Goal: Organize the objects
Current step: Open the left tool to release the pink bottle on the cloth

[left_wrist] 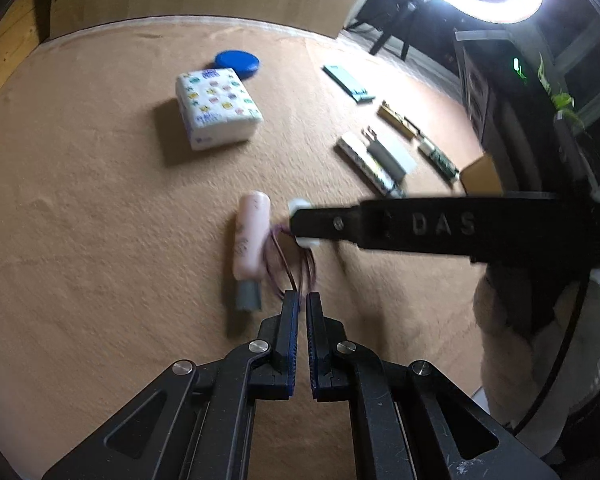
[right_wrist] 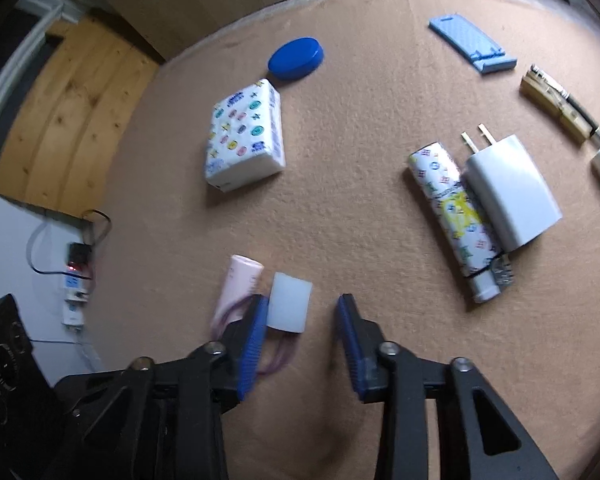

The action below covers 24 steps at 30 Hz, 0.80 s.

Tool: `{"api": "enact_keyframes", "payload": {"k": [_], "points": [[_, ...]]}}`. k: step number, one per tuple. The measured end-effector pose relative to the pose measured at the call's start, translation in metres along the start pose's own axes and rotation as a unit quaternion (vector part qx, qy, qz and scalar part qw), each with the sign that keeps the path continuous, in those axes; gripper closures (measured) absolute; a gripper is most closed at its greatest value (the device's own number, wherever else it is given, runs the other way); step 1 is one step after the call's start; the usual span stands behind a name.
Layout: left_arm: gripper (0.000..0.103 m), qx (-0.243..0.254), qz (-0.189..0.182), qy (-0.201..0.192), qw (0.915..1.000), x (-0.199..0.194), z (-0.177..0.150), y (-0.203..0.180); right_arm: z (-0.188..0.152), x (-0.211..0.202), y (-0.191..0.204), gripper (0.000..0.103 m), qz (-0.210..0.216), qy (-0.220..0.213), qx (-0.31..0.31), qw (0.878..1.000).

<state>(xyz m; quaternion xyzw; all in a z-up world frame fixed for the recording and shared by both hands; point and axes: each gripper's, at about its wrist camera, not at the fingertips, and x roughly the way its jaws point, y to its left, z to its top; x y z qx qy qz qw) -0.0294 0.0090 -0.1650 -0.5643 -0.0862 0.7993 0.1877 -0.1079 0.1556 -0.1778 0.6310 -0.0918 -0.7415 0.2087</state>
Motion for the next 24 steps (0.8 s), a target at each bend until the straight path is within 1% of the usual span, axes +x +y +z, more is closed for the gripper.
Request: {"api": "enact_keyframes", "payload": {"k": [1,4,5,8,9,12,14,16,21,24], "points": [[0.099,0.000,0.000,0.002,1.0000,0.001,-0.002,-0.001,0.000,-0.002,-0.003,0.075,-0.006,-0.002,0.002,1.000],[0.099,-0.002,-0.001,0.001,1.0000,-0.001,-0.005,0.000,-0.003,-0.013,-0.017,0.075,-0.043,-0.018,0.016,0.999],[0.099,-0.002,0.000,-0.001,1.0000,-0.002,-0.005,0.000,-0.004,-0.015,-0.021,0.075,-0.047,-0.019,0.021,0.999],[0.099,-0.007,-0.003,-0.002,1.0000,-0.004,-0.006,0.004,-0.007,-0.019,-0.034,0.075,-0.019,-0.019,0.041,0.999],[0.099,-0.008,-0.006,0.000,1.0000,-0.004,-0.006,0.004,-0.008,-0.019,-0.034,0.075,-0.016,-0.020,0.043,0.999],[0.084,-0.015,-0.009,0.016,0.9997,0.002,-0.007,0.007,-0.010,-0.021,-0.032,0.075,-0.005,-0.023,0.044,0.999],[0.084,-0.004,0.002,0.018,0.9998,0.008,-0.008,0.006,-0.011,-0.021,-0.030,0.075,0.004,-0.022,0.043,0.999],[0.084,0.003,0.015,0.014,0.9998,0.011,-0.006,0.008,-0.012,-0.022,-0.028,0.075,0.005,-0.023,0.042,0.999],[0.084,-0.013,0.046,-0.012,0.9988,0.010,0.013,0.028,-0.013,-0.020,-0.027,0.075,0.004,-0.021,0.046,0.999],[0.084,-0.010,0.066,-0.024,0.9975,0.010,0.025,0.038,-0.013,-0.015,-0.022,0.075,0.003,-0.021,0.047,0.999]]}}
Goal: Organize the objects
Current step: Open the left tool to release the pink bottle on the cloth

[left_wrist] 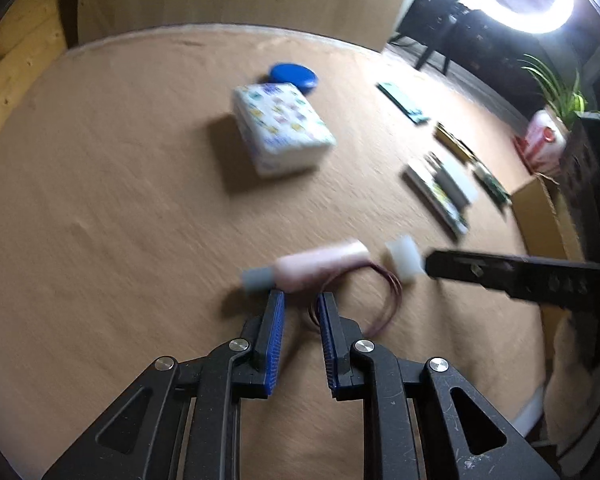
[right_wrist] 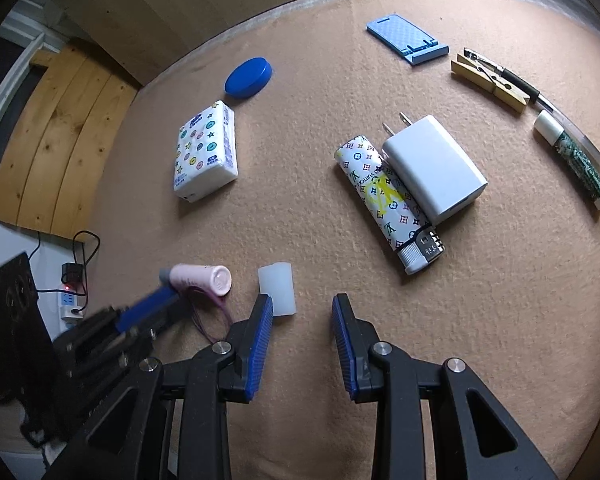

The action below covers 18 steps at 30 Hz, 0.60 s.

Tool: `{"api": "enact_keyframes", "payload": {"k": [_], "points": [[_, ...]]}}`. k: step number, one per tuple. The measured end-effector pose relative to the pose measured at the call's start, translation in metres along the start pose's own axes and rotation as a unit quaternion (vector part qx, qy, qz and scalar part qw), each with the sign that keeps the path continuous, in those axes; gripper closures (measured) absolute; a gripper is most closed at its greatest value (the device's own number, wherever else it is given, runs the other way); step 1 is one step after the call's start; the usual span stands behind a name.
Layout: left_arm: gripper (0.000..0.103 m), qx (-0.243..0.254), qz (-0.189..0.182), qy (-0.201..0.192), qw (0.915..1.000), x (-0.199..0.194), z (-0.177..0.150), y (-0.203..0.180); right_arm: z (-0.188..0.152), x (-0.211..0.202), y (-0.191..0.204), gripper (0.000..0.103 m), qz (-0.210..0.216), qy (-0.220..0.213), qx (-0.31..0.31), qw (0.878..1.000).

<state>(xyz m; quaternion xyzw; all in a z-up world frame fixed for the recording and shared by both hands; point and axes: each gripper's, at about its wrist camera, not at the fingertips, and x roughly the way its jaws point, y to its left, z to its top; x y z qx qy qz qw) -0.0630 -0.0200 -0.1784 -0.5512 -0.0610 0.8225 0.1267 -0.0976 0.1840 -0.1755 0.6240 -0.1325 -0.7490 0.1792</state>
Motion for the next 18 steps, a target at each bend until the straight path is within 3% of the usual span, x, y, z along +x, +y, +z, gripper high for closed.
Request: {"api": "enact_keyframes", "payload": {"k": [3,8,10,11,16,18], "points": [[0.084,-0.007,0.005,0.002,1.0000,0.006,0.009,0.012,0.001,0.001,0.001,0.075,-0.001,0.000,-0.006,1.000],[0.080,-0.014,-0.022,0.001,0.9997,0.010,0.017,0.019,0.004,0.008,0.008,0.075,-0.013,0.000,-0.018,1.000],[0.054,-0.014,-0.041,0.006,0.9991,0.013,0.020,0.014,0.005,0.011,0.010,0.075,-0.018,0.000,-0.022,1.000],[0.051,-0.003,-0.041,0.005,0.9991,0.013,0.020,0.007,0.005,0.012,0.014,0.075,-0.022,-0.001,-0.026,0.999],[0.053,0.060,-0.016,0.006,0.9980,0.021,0.013,-0.024,0.007,0.010,0.016,0.075,-0.031,-0.006,-0.034,0.999],[0.060,0.062,-0.020,0.007,0.9979,0.021,0.010,-0.027,0.008,0.009,0.014,0.075,-0.030,-0.007,-0.031,0.999]]}}
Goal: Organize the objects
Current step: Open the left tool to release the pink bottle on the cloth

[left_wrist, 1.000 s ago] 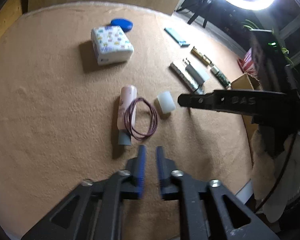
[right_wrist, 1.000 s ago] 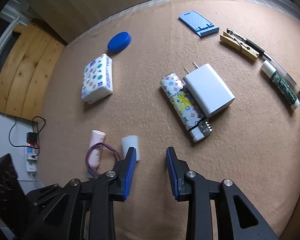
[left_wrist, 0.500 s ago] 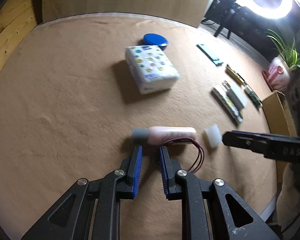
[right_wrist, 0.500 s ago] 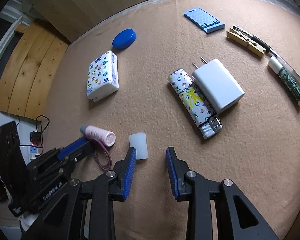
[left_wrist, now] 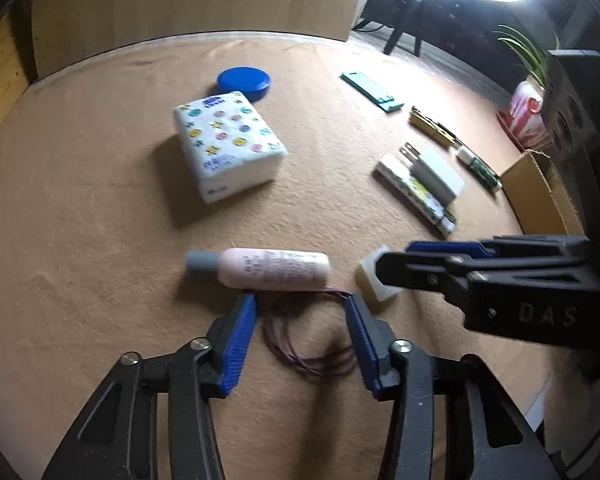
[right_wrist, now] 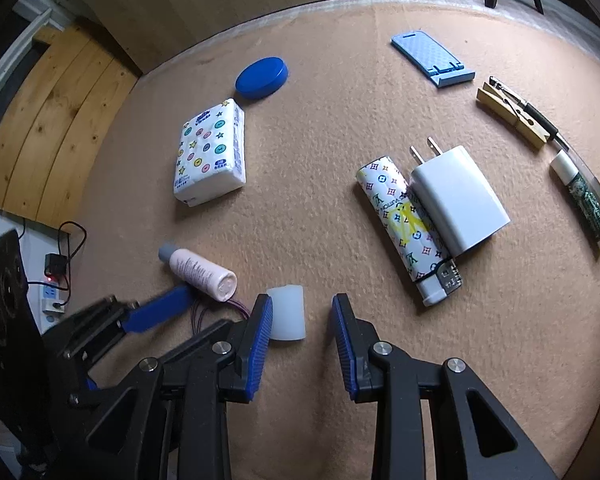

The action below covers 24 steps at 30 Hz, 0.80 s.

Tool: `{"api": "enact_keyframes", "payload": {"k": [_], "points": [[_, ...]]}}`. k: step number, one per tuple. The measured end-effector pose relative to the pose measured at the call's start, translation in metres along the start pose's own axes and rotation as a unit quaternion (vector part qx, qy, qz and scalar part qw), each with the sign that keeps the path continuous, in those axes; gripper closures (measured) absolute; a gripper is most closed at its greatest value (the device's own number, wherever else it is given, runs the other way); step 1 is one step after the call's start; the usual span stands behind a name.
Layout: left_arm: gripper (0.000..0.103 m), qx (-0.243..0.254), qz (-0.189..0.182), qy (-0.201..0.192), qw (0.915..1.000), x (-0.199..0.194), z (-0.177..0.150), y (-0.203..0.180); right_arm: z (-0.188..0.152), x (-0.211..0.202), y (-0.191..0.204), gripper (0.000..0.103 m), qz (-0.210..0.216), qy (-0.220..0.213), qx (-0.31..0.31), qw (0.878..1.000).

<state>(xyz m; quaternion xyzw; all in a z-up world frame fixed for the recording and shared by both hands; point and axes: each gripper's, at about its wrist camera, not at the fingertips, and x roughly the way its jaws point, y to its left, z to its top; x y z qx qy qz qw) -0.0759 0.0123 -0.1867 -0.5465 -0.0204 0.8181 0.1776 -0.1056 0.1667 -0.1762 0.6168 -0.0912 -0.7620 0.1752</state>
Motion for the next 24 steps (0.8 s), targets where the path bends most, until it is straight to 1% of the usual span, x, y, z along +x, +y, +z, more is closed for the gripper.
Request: {"api": "enact_keyframes", "payload": {"k": [1,2,4,7,10,12,14,15,16,17,19,23,24], "points": [[0.067,0.002,-0.001,0.002,1.0000,0.000,-0.002,-0.002,0.001,0.000,0.000,0.075,-0.001,0.000,0.000,1.000],[0.071,0.004,0.002,0.002,1.0000,-0.001,-0.004,-0.002,0.001,0.000,0.000,0.075,-0.002,0.000,-0.001,1.000],[0.086,0.011,0.004,0.005,0.9999,-0.002,-0.008,-0.003,0.002,0.001,0.001,0.075,-0.004,0.002,-0.005,1.000],[0.096,0.017,-0.001,0.012,0.9998,-0.005,-0.018,-0.003,0.003,0.003,0.007,0.075,-0.009,0.004,-0.017,1.000],[0.099,0.019,-0.005,0.016,0.9997,-0.010,-0.025,-0.001,0.002,0.006,0.016,0.075,-0.021,0.006,-0.034,0.999],[0.099,0.012,-0.001,0.012,0.9999,-0.011,-0.023,0.006,0.001,0.007,0.020,0.075,-0.028,0.005,-0.041,0.999],[0.099,-0.025,0.002,0.002,0.9997,-0.013,-0.016,0.023,0.000,0.007,0.021,0.075,-0.025,0.005,-0.039,0.999],[0.094,-0.045,0.000,-0.003,0.9990,-0.015,-0.013,0.033,0.000,0.007,0.022,0.075,-0.025,0.005,-0.037,0.999],[0.085,-0.067,-0.005,-0.007,0.9977,-0.017,-0.010,0.043,-0.001,0.006,0.021,0.075,-0.026,0.004,-0.035,0.999],[0.082,-0.077,-0.009,-0.011,0.9969,-0.018,-0.006,0.049,-0.002,0.006,0.021,0.075,-0.025,0.004,-0.034,0.999],[0.073,-0.077,-0.006,-0.023,0.9967,-0.025,-0.006,0.054,-0.003,0.005,0.019,0.075,-0.025,0.003,-0.031,0.999],[0.072,-0.050,-0.013,-0.012,0.9986,-0.024,-0.012,0.044,-0.003,0.006,0.023,0.075,-0.031,0.002,-0.036,0.999],[0.069,-0.045,-0.011,-0.008,0.9989,-0.022,-0.014,0.040,-0.003,0.006,0.024,0.075,-0.033,0.001,-0.037,0.999]]}}
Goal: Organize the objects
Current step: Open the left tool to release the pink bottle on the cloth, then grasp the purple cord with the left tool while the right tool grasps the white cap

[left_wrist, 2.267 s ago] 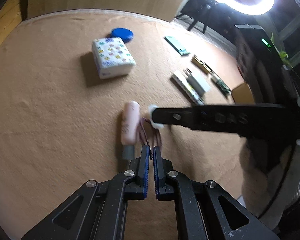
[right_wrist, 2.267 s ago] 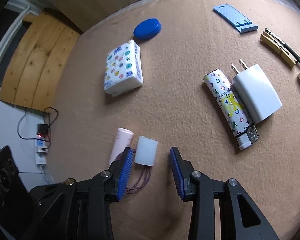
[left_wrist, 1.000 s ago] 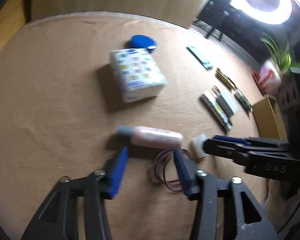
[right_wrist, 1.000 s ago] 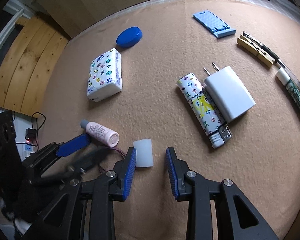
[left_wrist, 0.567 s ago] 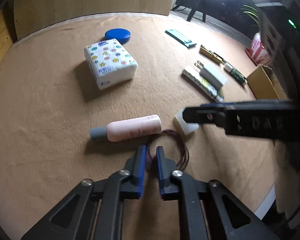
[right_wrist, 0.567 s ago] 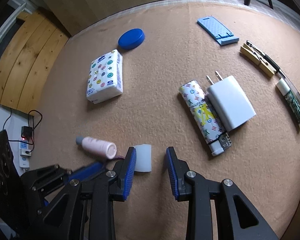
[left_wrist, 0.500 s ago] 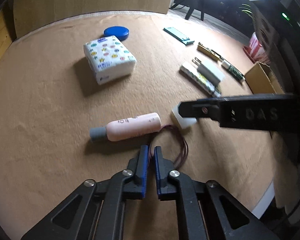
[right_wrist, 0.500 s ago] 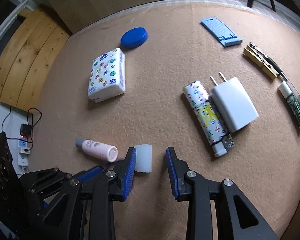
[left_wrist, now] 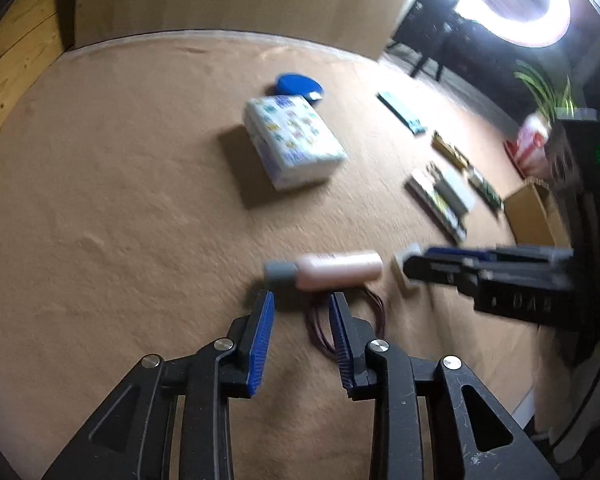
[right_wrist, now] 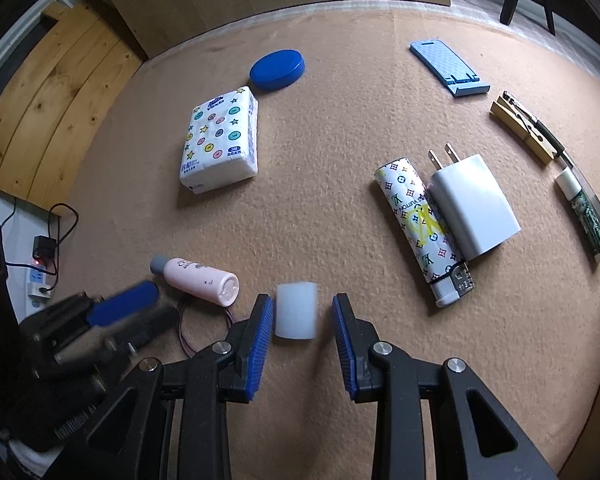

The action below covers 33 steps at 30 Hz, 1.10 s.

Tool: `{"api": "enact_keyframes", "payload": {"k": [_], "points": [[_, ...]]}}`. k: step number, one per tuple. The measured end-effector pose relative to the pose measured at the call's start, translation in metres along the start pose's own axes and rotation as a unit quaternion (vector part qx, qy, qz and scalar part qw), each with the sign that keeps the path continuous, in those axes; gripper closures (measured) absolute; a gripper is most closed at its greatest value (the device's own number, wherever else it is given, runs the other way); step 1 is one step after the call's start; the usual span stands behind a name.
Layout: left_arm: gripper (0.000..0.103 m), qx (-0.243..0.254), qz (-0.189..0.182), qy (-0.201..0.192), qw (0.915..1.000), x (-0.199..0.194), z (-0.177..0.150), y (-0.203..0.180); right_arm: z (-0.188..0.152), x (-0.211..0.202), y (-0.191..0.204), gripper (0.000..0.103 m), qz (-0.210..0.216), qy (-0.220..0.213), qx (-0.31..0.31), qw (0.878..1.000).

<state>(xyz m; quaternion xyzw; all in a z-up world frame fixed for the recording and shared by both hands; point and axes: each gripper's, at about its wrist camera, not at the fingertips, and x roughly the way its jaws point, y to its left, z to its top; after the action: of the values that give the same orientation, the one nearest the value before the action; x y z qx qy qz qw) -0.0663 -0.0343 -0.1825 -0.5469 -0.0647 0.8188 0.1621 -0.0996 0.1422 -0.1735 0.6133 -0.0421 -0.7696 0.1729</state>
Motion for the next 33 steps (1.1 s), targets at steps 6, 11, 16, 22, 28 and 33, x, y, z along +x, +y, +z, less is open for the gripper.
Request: {"api": "enact_keyframes", "payload": {"k": [6,11,16,22,28,33], "points": [[0.048,0.032,-0.016,0.009,0.9993,0.008,-0.001,-0.026,-0.003,-0.004,-0.001,0.075,-0.002,-0.007,0.005,1.000],[0.040,0.055,0.003,-0.008,0.9985,0.016,0.018,-0.038,-0.005,-0.014,-0.018,0.075,0.004,-0.015,0.030,0.999],[0.040,0.081,0.003,0.005,0.9967,0.020,0.013,-0.045,-0.008,-0.019,-0.028,0.075,0.012,-0.021,0.048,0.999],[0.063,0.116,0.007,0.012,0.9932,0.019,-0.009,-0.054,-0.007,-0.022,-0.028,0.075,0.017,-0.024,0.044,0.999],[0.075,0.124,-0.044,0.029,0.9908,0.011,-0.036,-0.063,-0.007,-0.020,-0.021,0.075,0.019,-0.018,0.031,0.999],[0.046,0.114,-0.026,0.023,0.9929,0.005,-0.043,-0.063,-0.007,-0.017,-0.014,0.075,0.008,-0.013,0.018,1.000]]}}
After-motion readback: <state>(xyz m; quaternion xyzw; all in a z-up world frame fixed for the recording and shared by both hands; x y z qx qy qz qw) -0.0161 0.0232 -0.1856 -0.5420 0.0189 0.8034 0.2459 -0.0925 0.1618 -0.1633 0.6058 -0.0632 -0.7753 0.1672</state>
